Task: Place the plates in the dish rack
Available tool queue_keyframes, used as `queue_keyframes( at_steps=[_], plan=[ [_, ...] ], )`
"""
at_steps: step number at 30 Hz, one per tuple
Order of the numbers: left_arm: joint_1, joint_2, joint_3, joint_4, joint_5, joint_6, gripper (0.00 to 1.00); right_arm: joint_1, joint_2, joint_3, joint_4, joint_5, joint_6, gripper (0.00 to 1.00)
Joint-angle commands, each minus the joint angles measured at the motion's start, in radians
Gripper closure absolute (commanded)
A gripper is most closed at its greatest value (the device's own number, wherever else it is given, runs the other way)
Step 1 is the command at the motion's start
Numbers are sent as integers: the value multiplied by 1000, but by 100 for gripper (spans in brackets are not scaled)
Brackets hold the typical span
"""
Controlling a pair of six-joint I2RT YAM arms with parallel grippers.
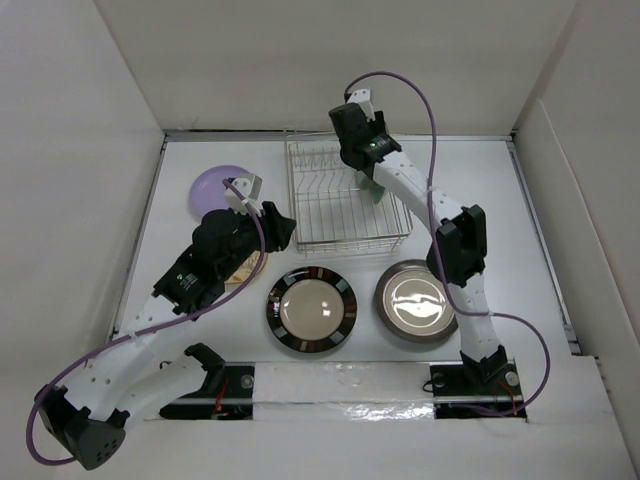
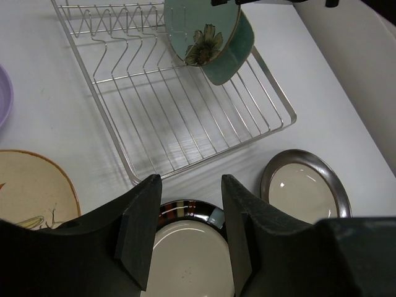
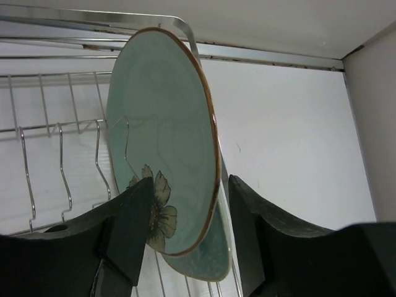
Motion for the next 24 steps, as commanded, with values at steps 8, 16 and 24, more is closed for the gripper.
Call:
queue_keyframes(
  at_steps=[8,16,24],
  plan=[
    [-4,-20,-3,49,18,7,58,-53,-465,-318,148,-202,156,23],
    [-4,-34,-6,55,28,9,62,-197,-1216,-1309,289,-465,528,100],
    [-4,-52,-6,56,37,7,63,-194,-1625,-1629,-74,-461,876,34]
  ],
)
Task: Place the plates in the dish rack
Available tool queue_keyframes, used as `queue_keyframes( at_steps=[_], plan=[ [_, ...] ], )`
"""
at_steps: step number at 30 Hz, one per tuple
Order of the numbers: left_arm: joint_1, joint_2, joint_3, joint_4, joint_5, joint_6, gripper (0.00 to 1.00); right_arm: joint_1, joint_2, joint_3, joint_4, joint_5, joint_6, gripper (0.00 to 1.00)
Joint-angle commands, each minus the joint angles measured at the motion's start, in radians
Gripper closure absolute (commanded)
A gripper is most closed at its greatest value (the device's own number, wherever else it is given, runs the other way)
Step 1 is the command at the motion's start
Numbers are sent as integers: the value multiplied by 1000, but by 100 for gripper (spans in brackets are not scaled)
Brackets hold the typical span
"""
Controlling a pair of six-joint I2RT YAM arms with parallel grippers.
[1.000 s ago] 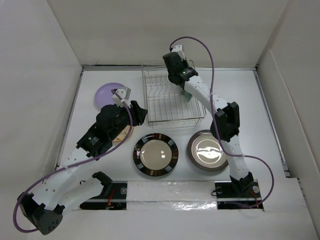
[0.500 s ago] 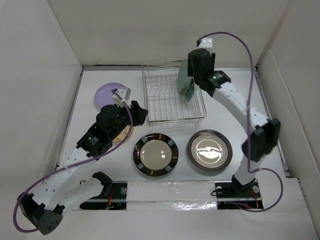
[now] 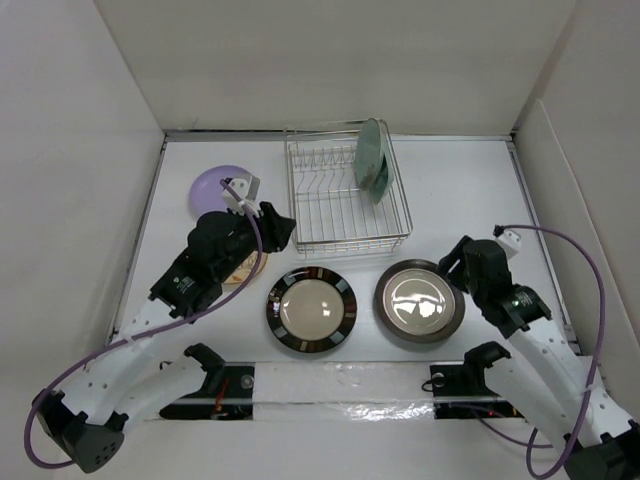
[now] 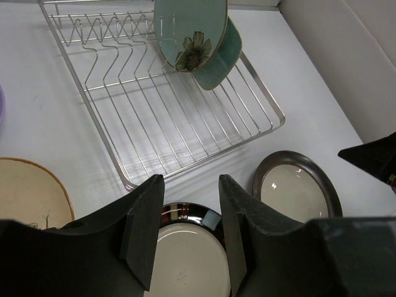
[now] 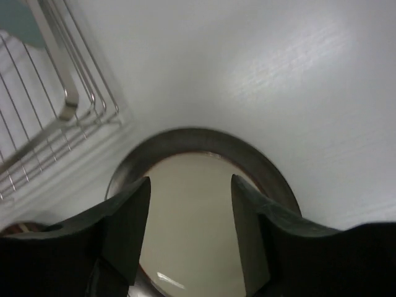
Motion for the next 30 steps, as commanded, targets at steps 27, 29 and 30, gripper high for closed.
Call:
queue_keyframes(
  at_steps=[27,29,30],
  plan=[
    [-33,-128,4,31,-5,4,62,-222,524,-96,307,-233,100,94],
    [-33,-131,4,28,-14,7,62,-280,567,-78,310,-207,75,95],
    [-33,-135,4,26,-18,7,61,-298,574,-78,335,-197,71,95]
  ],
)
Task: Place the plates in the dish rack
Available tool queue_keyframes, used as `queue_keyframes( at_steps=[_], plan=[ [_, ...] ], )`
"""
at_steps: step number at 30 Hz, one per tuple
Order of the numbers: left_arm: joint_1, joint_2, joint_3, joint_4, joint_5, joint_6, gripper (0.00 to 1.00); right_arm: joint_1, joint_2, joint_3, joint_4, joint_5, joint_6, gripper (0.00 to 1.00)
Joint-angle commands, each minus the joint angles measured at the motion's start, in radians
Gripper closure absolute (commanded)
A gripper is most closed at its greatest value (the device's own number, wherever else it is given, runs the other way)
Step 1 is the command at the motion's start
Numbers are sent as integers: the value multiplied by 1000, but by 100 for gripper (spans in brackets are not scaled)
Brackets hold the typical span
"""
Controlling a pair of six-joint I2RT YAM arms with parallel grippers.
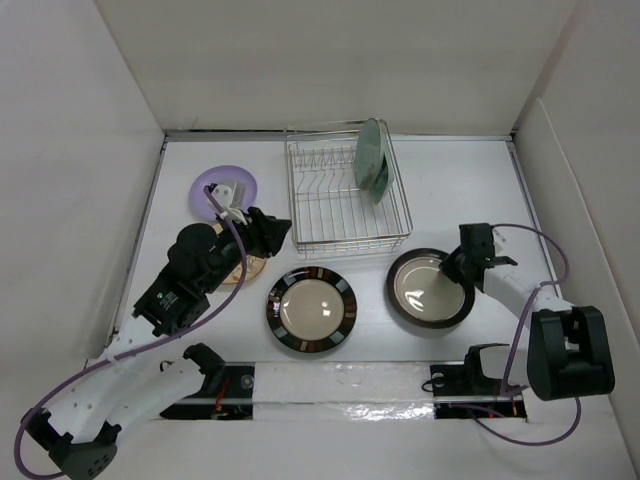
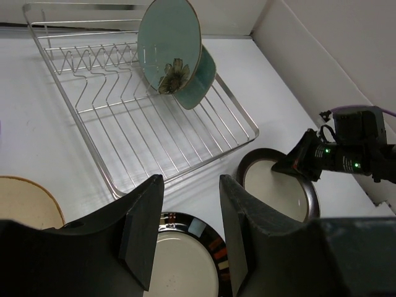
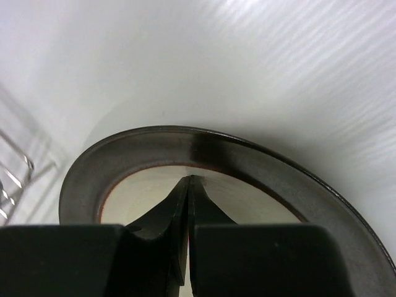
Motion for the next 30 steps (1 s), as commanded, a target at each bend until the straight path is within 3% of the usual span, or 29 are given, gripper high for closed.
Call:
queue_keyframes(
  at_steps=[1,8,13,17,23,27,30],
  plan=[
    [-3,-21,5,26,-17,7,61,-76,49,13,28,96,-78,95],
    [-12,-10,7,22,-26,10,61,-175,71,70,174,122,-119,93],
    [-12,-4,5,23,-29,9,61,-221,247,207,231,123,-106,93],
    [-12,-2,4,22,-40,10,61,-256,400,272,326,10,-101,95],
    [-12,16,4,22,-41,12,61,-247,514,461,306,-39,-116,98],
    [-12,19,4,22,-48,15,61,-247,491,533,286,-70,-161,95],
    [-12,25,2,22,-44,15,61,-247,378,439,320,-81,-166,87]
  ],
)
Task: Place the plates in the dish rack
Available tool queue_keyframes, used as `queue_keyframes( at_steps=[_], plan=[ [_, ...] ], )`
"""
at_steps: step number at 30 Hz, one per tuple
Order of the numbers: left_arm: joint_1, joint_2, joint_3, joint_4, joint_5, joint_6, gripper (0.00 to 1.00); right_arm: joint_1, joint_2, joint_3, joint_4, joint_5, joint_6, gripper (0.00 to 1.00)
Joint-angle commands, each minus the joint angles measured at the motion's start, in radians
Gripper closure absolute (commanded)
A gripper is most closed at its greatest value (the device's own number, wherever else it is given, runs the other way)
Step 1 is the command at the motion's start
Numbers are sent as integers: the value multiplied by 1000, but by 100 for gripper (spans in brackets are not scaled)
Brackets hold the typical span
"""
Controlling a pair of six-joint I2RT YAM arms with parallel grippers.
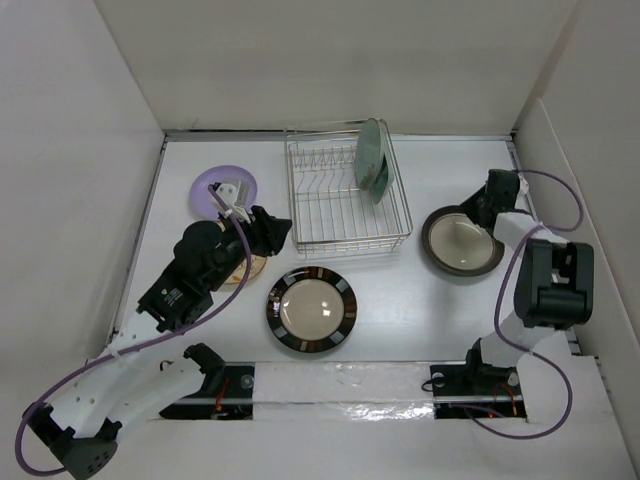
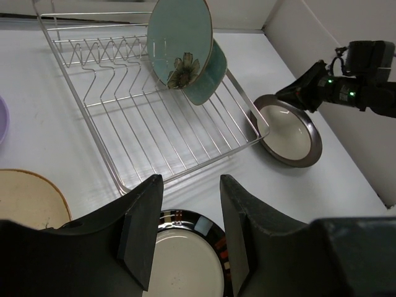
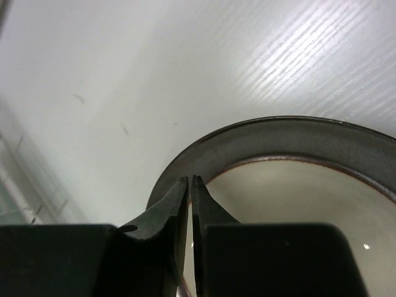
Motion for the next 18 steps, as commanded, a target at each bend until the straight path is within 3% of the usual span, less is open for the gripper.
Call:
queue_keyframes(
  at_steps=[1,3,4,7,11,15,18],
  plan=[
    [-5,3,4,29,-7,13,61,-10,-216,-69,53,-17,-29,73],
    [-5,0,4,32,4,11,61,-33,-321,-153,52,22,-8,57],
    [-5,-4,4,32,7,13,61,-68,-429,-242,23,76,24,40],
    [-5,-10,4,32,7,13,60,-163,-596,-435,-20,121,71,22],
    [-5,-15,2,35,16,11,57,-269,-838,-621,-52,100,118,21],
    [-14,-24,1,35,19,11,56,-312,-848,-667,-63,7,79,21],
    [-14,-29,1,37,18,11,56,-321,-775,-686,41,-160,13,23]
  ],
)
